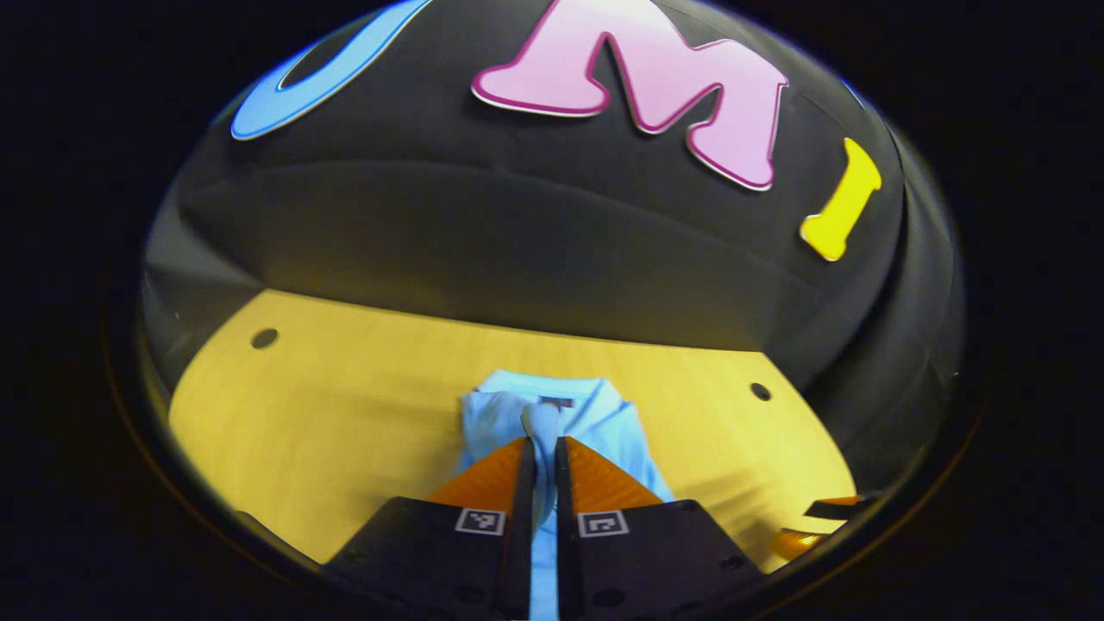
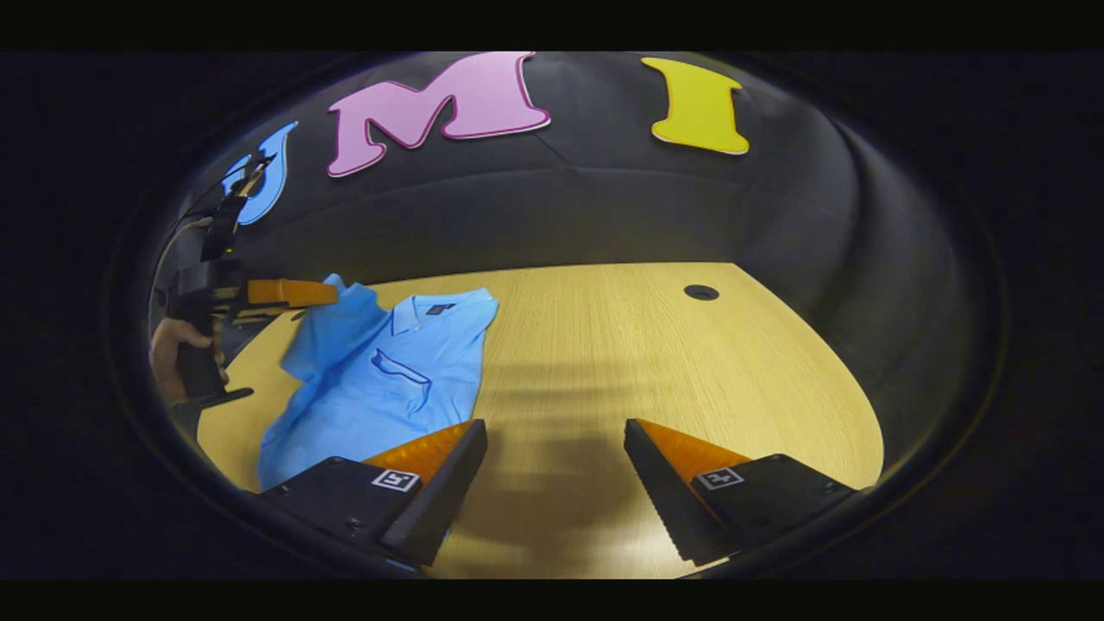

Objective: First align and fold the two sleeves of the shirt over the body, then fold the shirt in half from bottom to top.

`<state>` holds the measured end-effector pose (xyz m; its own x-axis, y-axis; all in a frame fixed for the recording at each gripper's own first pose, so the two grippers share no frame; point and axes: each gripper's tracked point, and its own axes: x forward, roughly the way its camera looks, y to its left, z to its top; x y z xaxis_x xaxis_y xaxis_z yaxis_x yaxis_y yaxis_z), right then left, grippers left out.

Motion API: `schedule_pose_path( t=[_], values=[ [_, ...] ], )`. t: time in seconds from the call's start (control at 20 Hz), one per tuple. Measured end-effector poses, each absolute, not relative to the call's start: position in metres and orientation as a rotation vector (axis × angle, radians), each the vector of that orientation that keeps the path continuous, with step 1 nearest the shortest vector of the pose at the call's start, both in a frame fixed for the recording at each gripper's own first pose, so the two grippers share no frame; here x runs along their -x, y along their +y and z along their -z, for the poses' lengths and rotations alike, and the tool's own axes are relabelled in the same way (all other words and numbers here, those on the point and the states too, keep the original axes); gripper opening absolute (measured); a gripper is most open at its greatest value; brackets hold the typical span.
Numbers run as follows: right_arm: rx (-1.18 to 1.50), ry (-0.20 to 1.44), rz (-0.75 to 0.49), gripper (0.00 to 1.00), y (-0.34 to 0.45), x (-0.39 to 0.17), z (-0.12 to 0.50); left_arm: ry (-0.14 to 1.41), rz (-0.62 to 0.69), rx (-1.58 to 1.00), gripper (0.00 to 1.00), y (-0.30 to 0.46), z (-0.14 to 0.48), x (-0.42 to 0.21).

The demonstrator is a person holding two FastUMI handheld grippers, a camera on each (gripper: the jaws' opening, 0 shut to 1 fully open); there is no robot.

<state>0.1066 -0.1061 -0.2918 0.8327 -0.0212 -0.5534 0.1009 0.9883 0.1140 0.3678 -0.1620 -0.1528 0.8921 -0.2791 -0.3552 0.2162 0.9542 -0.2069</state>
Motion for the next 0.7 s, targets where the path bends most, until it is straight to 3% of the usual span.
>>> schedule_pose_path(
  t=[0.05, 0.15, 0.3, 0.45, 0.7],
  values=[
    [-0.147, 0.584, 0.065, 0.95, -0.104, -0.103, 0.289, 0.390, 0.300, 0.167, 0.31, -0.173, 0.153, -0.358],
    [-0.133, 0.587, 0.064, 1.00, -0.099, -0.095, 0.283, 0.381, 0.344, 0.148, 0.57, -0.178, 0.151, -0.335],
    [-0.139, 0.600, 0.057, 0.99, -0.085, -0.071, 0.274, 0.371, 0.328, 0.101, 0.96, -0.154, 0.151, -0.285],
    [-0.169, 0.634, 0.048, 0.99, -0.063, -0.037, 0.271, 0.375, 0.278, 0.003, 0.97, -0.110, 0.159, -0.223],
    [-0.315, 0.736, -0.028, 0.98, 0.001, 0.038, 0.278, 0.508, 0.328, -0.065, 0.97, -0.065, 0.209, -0.111]
  ],
)
